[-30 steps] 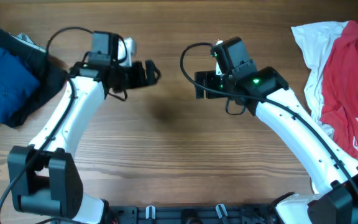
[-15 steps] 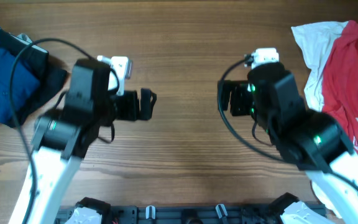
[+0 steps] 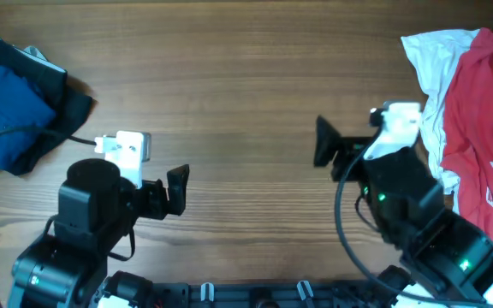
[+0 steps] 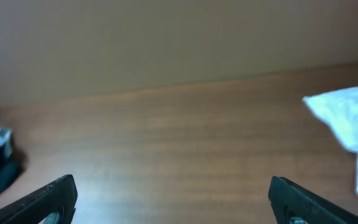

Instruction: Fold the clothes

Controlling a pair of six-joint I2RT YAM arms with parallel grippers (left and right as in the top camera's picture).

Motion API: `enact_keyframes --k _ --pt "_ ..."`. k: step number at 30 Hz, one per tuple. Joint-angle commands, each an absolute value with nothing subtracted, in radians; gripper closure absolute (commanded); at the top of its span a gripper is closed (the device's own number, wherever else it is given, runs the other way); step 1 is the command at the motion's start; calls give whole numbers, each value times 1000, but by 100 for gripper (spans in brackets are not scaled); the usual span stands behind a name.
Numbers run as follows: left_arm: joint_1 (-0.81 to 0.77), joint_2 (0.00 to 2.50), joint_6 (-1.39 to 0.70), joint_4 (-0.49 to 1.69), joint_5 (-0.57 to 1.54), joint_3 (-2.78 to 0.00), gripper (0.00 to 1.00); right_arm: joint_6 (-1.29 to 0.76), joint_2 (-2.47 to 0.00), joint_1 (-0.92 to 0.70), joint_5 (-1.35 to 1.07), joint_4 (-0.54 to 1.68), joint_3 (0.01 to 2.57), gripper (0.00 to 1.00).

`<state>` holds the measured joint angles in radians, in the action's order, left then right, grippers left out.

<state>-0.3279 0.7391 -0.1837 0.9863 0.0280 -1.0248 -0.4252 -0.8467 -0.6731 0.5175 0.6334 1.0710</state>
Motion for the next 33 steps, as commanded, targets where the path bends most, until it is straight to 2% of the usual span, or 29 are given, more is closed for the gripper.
enact_keyframes --k 1,5,8,12,15,16,19,23,27,33 --pt "-301 739 -171 973 2 -1018 0 -313 -845 -488 374 607 1068 0" --pt "-258 739 -171 973 2 -1018 0 -234 -844 -200 128 676 1068 1" --pt "-239 736 -172 979 6 -1018 0 -212 -813 -80 59 830 1067 12" --pt "-238 706 -191 1020 14 -1018 0 -213 -680 -66 59 925 1047 18" --pt "-238 664 -191 1022 13 -1018 0 -220 -514 -66 59 960 987 9" --pt "-238 641 -191 1022 9 -1014 0 -218 -451 -66 73 963 951 1" --pt "-238 606 -223 987 -27 -966 0 -224 -371 -66 81 962 884 0" --pt "-238 604 -266 892 -56 -901 0 -277 -374 -66 81 991 873 0" --pt "-237 617 -112 827 -58 -900 0 -278 -376 -66 80 1037 873 0" --pt "-237 675 -56 780 -50 -900 0 -277 -376 -66 81 1067 873 0"
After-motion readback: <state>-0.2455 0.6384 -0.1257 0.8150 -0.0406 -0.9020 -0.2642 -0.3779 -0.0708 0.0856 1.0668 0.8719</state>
